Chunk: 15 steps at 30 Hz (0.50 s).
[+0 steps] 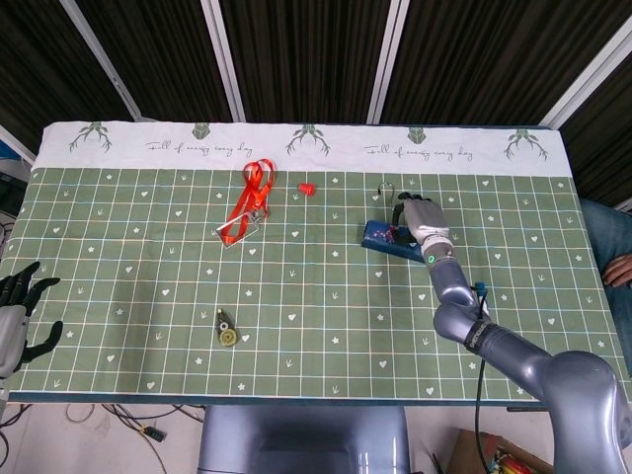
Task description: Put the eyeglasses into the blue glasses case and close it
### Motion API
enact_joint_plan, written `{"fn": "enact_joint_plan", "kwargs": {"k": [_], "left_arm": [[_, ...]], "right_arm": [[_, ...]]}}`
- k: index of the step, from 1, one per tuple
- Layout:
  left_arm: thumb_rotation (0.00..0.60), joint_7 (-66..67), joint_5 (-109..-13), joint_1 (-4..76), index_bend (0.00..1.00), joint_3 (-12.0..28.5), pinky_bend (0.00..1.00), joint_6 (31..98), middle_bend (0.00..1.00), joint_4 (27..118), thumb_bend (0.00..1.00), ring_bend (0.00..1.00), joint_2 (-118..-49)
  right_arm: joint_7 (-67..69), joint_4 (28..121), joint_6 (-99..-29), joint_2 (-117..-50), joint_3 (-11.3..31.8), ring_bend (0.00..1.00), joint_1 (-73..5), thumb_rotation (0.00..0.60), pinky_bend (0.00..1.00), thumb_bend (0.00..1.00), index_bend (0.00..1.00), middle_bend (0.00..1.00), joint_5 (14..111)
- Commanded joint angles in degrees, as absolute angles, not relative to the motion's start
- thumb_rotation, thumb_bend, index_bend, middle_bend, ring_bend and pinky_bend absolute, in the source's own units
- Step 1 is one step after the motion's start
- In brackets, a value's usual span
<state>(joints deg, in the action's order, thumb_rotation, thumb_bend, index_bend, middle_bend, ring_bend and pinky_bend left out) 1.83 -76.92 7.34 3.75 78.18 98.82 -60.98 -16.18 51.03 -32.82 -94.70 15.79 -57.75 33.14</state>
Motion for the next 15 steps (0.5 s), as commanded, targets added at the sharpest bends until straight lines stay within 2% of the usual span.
{"fn": "enact_joint_plan", "kwargs": {"k": [1,6,15], "left_arm": [[0.6,1.9,-76.9,7.4,0.19,3.7,0.02,78.1,0.0,98.8,0.4,0.0,-61.0],[0.6,2.0,-76.9,7.4,0.19,3.7,0.02,78.1,0.0,98.9,0.4,0.0,-60.9],[0.6,2.0,-77.1,7.5,0.19,3.5,0.02,77.8,0.0,98.9,0.4,0.0,-60.8]], "right_arm": [[-16.5,50.5,-31.8,-94.6,15.3,0.11,-57.8,0.6,0.18,0.5,0.27,0.09,32.9],[-16.5,50.1,-31.3,-94.6,15.1,0.09,-57.9,0.6,0.18,0.48,0.18,0.07,32.6],[-16.0,52.5,-32.8,-92.9,15.4,0.09,-57.6,0.6,0.18,0.41,0.17,0.08,33.7]]}}
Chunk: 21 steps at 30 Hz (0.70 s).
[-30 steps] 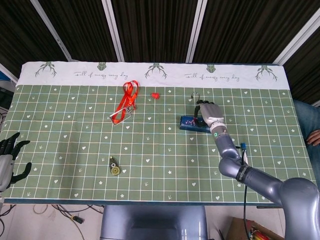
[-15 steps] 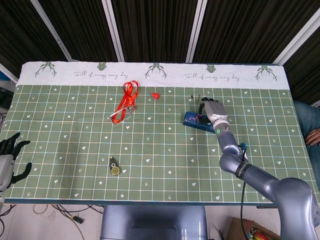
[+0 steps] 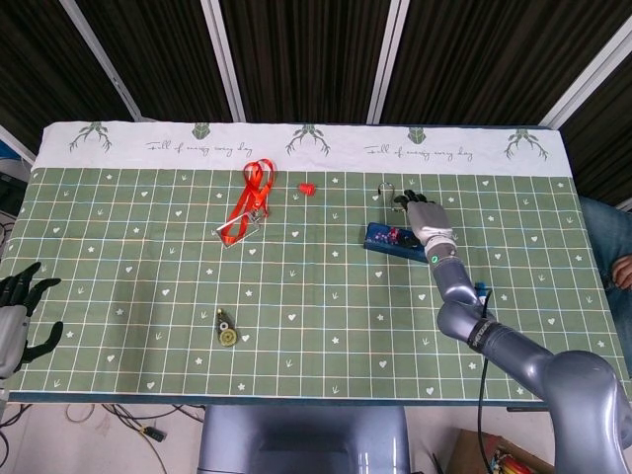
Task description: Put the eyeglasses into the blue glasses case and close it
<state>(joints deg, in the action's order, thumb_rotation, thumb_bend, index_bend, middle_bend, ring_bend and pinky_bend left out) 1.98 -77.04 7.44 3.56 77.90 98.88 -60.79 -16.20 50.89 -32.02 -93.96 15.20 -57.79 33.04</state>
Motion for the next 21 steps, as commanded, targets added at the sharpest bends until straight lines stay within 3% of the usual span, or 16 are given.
{"fn": "enact_joint_plan", "kwargs": {"k": [1,9,15,21], "left_arm": [[0.6,2.0,-77.1,7.5,0.19,3.5,0.02,77.8,0.0,98.9,0.4,0.0,-60.7],[0.6,2.0,-77.6,7.6,0.2,3.2,0.06,77.6,0.0,98.9,0.4,0.0,-60.5],[0.6,1.7,-78.1,7.5,0.2,3.0,0.06,77.7,0.0,98.8,0.4,0.0,-60.4],[0.6,1.6,-78.1,7.5,0.2,3.0,0.06,77.6,0.0,98.7,0.4,0.0,-60.3]], "right_arm": [[-16.2,53.2,-33.0,-92.5,15.4,0.08,-57.6,0.6,0.18,0.39,0.18,0.09,33.9],[-24.6,62.6,-34.7,-86.9,11.1,0.08,-59.0,0.6,0.18,0.25,0.18,0.12,27.4],[-29.1,64.5,-36.4,-87.3,8.2,0.09,-60.7,0.6,0.18,0.24,0.19,0.15,20.8],[-29.6,62.8,-38.7,-89.2,8.1,0.13,-61.1,0.6,0.18,0.24,0.23,0.23,19.9]]}}
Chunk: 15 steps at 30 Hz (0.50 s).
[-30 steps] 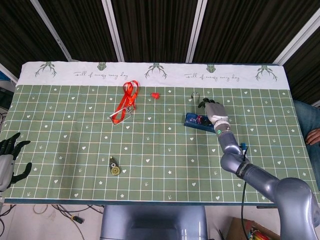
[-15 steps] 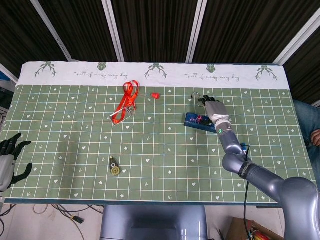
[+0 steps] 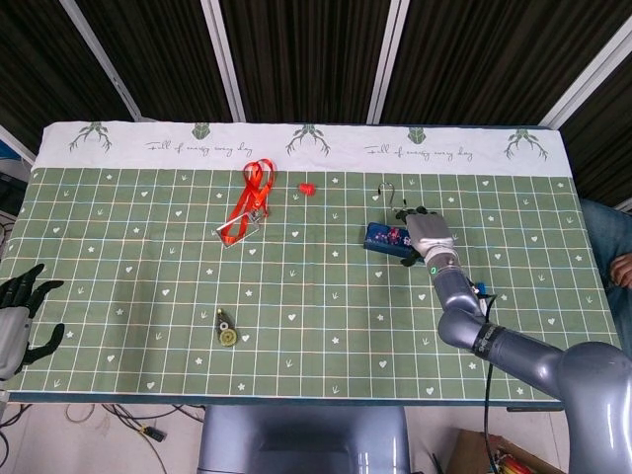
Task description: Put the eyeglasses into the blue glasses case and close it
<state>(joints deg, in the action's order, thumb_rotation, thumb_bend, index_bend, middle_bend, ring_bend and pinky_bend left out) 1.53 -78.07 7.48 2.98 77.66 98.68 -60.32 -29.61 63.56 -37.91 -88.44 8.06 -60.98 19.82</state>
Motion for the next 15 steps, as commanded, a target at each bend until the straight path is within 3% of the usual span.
{"fn": "enact_joint_plan", "kwargs": {"k": [1,11,15], "left_arm": [[0.6,1.7,-78.1,7.5,0.2,2.9,0.06,77.6,0.0,98.7,0.4,0.0,-60.3],[0.6,1.9,-77.9,7.6,0.2,3.0,0.06,77.5,0.0,98.8,0.4,0.0,-60.3],[0.6,2.0,-77.8,7.6,0.2,3.0,0.07,77.5,0.0,98.9,0.4,0.0,-60.3]], "right_arm": [[-29.4,62.5,-39.0,-89.5,8.3,0.14,-61.0,0.6,0.18,0.24,0.23,0.24,20.1],[-28.6,60.0,-37.8,-91.0,8.6,0.19,-60.3,0.6,0.18,0.26,0.29,0.35,21.0],[-27.3,59.2,-38.4,-91.5,9.4,0.22,-59.9,0.6,0.18,0.34,0.34,0.4,22.3]]}}
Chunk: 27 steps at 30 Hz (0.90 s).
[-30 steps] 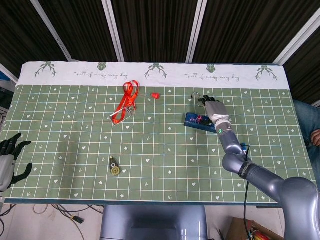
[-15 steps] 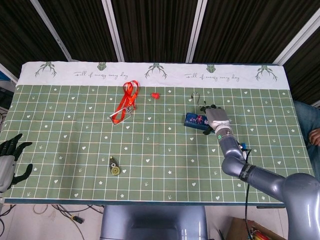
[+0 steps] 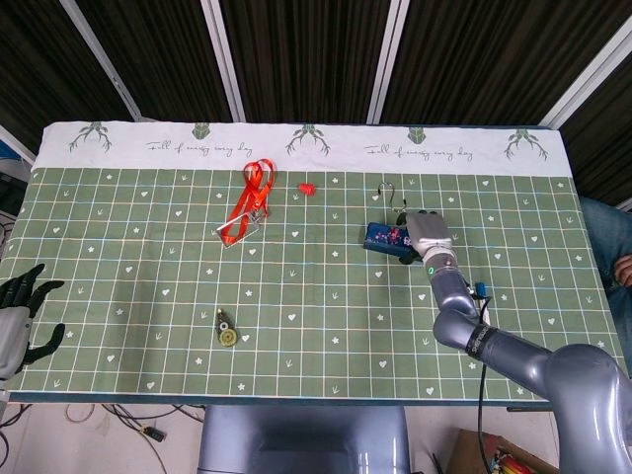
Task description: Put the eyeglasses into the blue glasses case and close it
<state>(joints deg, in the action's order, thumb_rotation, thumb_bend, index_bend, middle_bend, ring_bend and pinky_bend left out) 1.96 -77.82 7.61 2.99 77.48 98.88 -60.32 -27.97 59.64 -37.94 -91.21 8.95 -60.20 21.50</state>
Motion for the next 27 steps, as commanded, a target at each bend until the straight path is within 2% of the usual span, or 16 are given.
{"fn": "enact_joint_plan", "kwargs": {"k": [1,6,8,11,14,16,18,22,27], "left_arm": [[0.6,2.0,-77.8,7.6,0.2,3.0,0.07,77.4,0.0,98.9,0.4,0.0,-60.3],[0.6,2.1,-77.8,7.7,0.2,2.9,0.08,77.4,0.0,98.8,0.4,0.0,-60.3],[0.6,2.2,-77.9,7.7,0.2,2.9,0.08,77.3,0.0,98.8,0.4,0.0,-60.3],[0.6,2.2,-77.8,7.7,0.2,2.9,0.08,77.2,0.0,98.9,0.4,0.0,-60.3],[0.6,2.4,-77.6,7.7,0.2,2.9,0.08,77.2,0.0,98.9,0.4,0.0,-60.2],[0.6,2.4,-77.5,7.7,0.2,2.9,0.08,77.1,0.0,98.9,0.4,0.0,-60.2],[0.6,2.4,-77.4,7.8,0.2,2.9,0.08,77.1,0.0,98.9,0.4,0.0,-60.2],[0.6,2.4,-77.4,7.7,0.2,3.0,0.04,77.2,0.0,98.8,0.4,0.0,-60.2],[0.6,2.4,-77.7,7.7,0.19,3.2,0.0,77.7,0.0,98.7,0.4,0.0,-60.5]], "right_arm": [[-27.0,59.1,-38.7,-91.6,9.7,0.22,-59.8,0.6,0.18,0.36,0.35,0.4,22.6],[-26.8,58.9,-38.1,-91.6,9.8,0.22,-59.4,0.6,0.18,0.38,0.36,0.39,23.3],[-27.1,58.9,-37.5,-91.5,9.5,0.22,-59.3,0.6,0.18,0.38,0.36,0.36,23.2],[-27.4,59.0,-37.0,-91.3,9.4,0.18,-59.4,0.6,0.18,0.37,0.33,0.26,23.1],[-27.4,59.9,-36.3,-90.5,9.4,0.09,-59.3,0.6,0.18,0.34,0.19,0.11,23.0],[-27.0,61.7,-36.1,-89.2,9.5,0.06,-59.1,0.6,0.18,0.3,0.1,0.06,23.6],[-26.5,63.5,-36.6,-88.1,9.7,0.06,-58.8,0.6,0.18,0.27,0.03,0.04,24.5],[-25.0,71.1,-40.6,-83.6,9.7,0.06,-56.5,0.6,0.18,0.25,0.0,0.04,29.0],[-22.0,83.3,-50.2,-77.3,8.4,0.06,-50.5,0.6,0.18,0.25,0.0,0.04,38.1]]}}
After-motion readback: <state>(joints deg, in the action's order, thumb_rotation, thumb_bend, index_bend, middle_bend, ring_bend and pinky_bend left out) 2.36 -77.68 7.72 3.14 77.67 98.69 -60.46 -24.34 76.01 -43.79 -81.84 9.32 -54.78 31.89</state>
